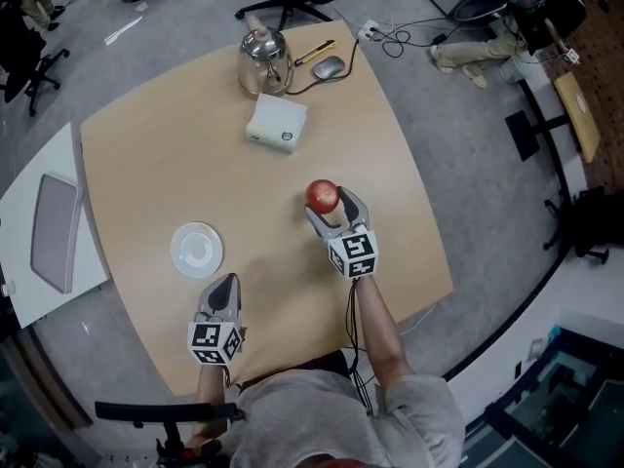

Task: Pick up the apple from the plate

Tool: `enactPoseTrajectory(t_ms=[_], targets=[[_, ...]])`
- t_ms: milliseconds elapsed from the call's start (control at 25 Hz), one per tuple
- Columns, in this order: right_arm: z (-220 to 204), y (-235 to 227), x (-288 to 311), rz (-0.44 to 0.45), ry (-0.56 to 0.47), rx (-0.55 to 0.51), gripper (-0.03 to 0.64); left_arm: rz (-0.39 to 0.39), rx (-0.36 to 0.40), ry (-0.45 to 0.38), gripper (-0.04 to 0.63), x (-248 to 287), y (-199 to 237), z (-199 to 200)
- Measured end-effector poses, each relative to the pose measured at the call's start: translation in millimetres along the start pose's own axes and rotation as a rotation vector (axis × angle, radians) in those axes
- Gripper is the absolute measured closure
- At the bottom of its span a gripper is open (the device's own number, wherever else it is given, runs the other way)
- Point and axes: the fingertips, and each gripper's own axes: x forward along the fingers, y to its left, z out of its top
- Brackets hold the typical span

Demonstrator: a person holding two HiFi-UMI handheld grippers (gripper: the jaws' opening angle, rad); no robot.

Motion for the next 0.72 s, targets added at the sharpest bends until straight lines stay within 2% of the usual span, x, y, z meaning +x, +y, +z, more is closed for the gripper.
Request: enactPoseTrajectory(t_ms=[720], targets=[[-20, -37, 73, -0.013, 0.018, -0.051, 0.256, 0.02, -0.036, 0.064, 0.575, 52, 29, -22]])
